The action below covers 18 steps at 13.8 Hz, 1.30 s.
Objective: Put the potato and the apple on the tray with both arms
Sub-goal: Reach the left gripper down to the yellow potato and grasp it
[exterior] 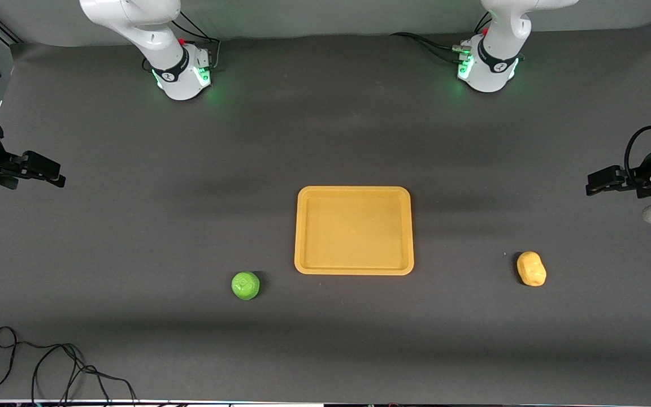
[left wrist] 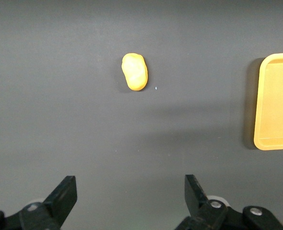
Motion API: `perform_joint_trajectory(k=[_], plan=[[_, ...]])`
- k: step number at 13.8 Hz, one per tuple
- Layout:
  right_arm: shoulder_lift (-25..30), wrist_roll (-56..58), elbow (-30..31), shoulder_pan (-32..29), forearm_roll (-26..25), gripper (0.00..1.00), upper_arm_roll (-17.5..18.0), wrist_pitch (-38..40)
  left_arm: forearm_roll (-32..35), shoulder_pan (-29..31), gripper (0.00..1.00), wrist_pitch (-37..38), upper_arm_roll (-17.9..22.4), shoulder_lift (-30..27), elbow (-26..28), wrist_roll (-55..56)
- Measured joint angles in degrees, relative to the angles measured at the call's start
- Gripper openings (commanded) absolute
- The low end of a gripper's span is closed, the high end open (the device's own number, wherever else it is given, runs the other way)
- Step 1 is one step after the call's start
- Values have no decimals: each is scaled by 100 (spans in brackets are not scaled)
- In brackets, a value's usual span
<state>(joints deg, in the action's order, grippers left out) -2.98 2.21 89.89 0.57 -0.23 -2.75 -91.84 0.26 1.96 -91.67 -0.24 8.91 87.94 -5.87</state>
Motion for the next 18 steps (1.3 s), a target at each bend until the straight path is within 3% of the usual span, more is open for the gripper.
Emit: perform_joint_trajectory(k=[4, 7, 12, 18], plan=[[0, 0, -6, -2, 0, 100, 0, 56, -3, 0, 100, -15, 0, 29, 4, 0], [-1, 0, -18, -3, 0, 100, -1, 58, -3, 1, 100, -140, 2, 397, 179, 0], [-11, 0, -30, -4, 0, 100, -3, 61, -3, 126, 100, -1900, 8, 1249, 923, -48], [-19, 0, -81, -6, 0, 100, -4, 63, -186, 143, 100, -3812, -18, 2371, 1173, -61]])
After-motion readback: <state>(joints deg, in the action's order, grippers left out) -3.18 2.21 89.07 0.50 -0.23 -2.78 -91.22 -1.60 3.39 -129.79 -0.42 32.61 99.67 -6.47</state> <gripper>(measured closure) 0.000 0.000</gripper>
